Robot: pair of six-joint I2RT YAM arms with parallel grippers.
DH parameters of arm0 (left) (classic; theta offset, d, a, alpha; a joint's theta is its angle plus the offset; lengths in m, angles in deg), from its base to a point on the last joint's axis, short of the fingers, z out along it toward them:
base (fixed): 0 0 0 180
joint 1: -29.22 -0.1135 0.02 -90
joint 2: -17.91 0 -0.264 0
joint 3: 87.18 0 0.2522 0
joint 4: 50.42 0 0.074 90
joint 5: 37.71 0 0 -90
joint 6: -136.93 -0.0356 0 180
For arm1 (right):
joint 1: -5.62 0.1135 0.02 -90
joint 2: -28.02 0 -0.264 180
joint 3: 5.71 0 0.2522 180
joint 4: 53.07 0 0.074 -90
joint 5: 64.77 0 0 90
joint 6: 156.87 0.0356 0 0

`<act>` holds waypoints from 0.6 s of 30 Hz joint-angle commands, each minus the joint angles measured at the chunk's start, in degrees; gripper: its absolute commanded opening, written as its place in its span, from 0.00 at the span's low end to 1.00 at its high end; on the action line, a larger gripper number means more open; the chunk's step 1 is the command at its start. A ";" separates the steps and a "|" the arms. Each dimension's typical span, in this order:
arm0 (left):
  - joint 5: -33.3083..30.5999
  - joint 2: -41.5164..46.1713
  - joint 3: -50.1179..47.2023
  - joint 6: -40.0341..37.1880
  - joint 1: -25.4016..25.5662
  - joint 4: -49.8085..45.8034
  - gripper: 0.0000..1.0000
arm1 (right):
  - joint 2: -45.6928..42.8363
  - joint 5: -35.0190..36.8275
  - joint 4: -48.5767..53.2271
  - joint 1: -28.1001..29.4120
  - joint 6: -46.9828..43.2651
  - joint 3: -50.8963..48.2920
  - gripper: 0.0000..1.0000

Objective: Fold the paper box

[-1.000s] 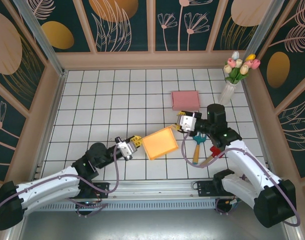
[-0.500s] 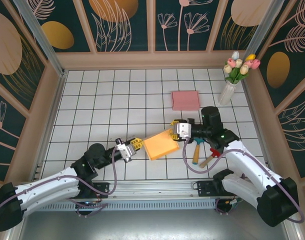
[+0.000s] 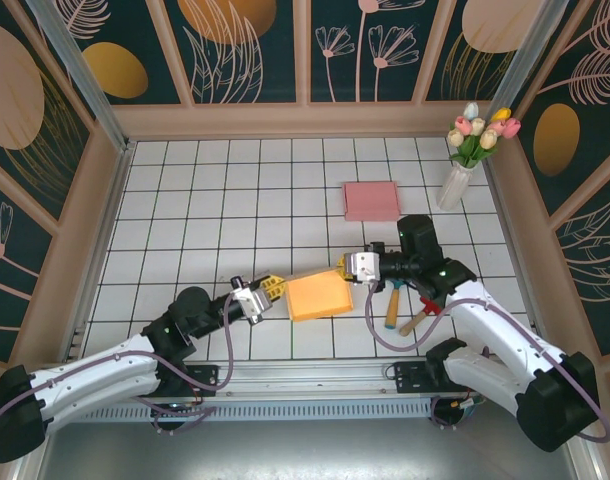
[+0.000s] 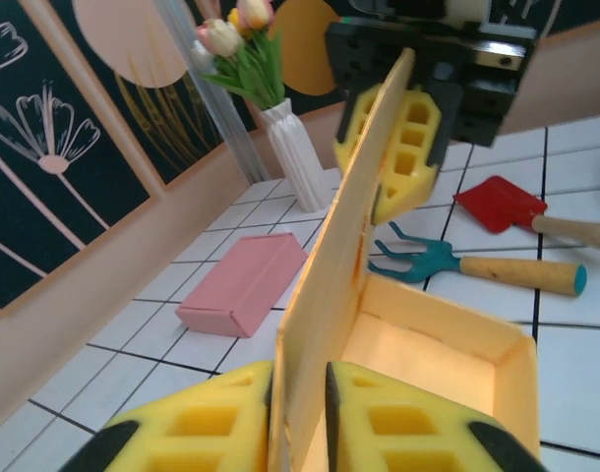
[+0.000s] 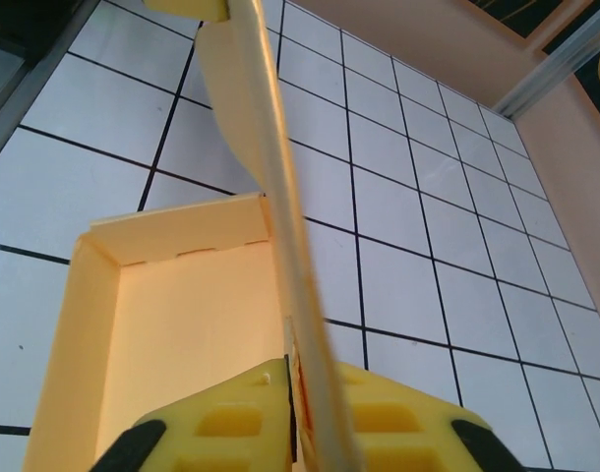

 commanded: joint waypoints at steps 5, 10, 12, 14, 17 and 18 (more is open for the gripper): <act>-20.33 6.64 4.61 19.99 0.24 -1.84 0.35 | -0.99 4.40 -9.04 -1.88 5.20 -1.86 0.02; -40.74 12.26 3.78 41.82 0.23 -14.01 0.29 | -0.58 4.70 -10.96 -3.91 7.12 -2.13 0.00; -43.75 12.33 3.33 47.17 -0.11 -18.41 0.31 | -0.36 4.52 -11.04 -4.49 7.22 -2.21 0.00; -42.56 10.42 3.97 49.29 -1.66 -20.66 0.34 | -0.36 3.94 -11.09 -4.62 7.24 -2.39 0.00; -36.00 4.71 7.34 50.26 -6.04 -22.19 0.35 | -0.57 2.35 -10.27 -4.61 6.73 -2.39 0.00; -33.65 2.81 8.49 50.26 -7.44 -22.15 0.36 | -0.71 2.20 -10.02 -4.58 6.57 -2.39 0.00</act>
